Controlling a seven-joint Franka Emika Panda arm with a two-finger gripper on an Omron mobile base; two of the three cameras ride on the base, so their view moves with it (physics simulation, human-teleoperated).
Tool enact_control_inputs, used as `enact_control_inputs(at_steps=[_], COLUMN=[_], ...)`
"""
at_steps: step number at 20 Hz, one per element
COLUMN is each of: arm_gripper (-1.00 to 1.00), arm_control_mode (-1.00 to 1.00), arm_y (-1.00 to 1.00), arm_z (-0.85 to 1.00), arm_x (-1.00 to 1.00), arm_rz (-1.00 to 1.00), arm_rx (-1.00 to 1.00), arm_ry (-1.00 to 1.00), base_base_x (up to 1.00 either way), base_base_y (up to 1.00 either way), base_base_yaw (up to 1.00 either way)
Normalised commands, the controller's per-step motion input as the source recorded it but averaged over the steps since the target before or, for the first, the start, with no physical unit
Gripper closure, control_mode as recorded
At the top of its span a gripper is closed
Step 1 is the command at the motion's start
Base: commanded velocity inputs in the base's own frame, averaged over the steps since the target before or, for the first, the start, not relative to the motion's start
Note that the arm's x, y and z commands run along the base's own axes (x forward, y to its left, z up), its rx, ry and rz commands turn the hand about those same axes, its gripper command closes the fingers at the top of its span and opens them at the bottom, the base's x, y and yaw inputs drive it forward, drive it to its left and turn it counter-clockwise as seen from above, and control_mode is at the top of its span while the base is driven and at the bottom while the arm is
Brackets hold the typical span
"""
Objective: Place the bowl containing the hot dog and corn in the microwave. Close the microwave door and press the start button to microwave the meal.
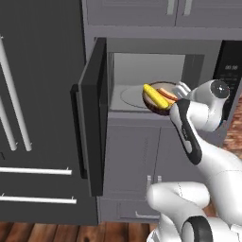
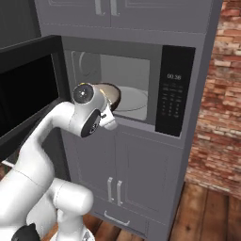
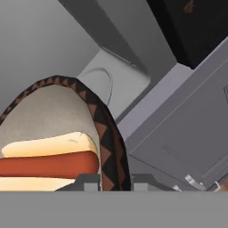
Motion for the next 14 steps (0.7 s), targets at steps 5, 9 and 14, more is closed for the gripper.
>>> enact_control_inputs(at_steps=[5, 9, 14], arm_gripper=[1.00, 1.00, 1.00], arm_control_mode=[-1.00, -1.00, -1.00], arm_y=[-0.15, -0.01, -0.01], arm_z=[-0.02, -0.03, -0.08], arm_x=[0.55, 0.58, 0.62], arm_rz=[-0.02, -0.03, -0.03], arm_rx=[0.00, 0.00, 0.00], arm_ry=[0.02, 0.00, 0.00], base_base_x=[0.00, 0.00, 0.00], base_base_y=[0.00, 0.00, 0.00], base_base_yaw=[0.00, 0.00, 0.00])
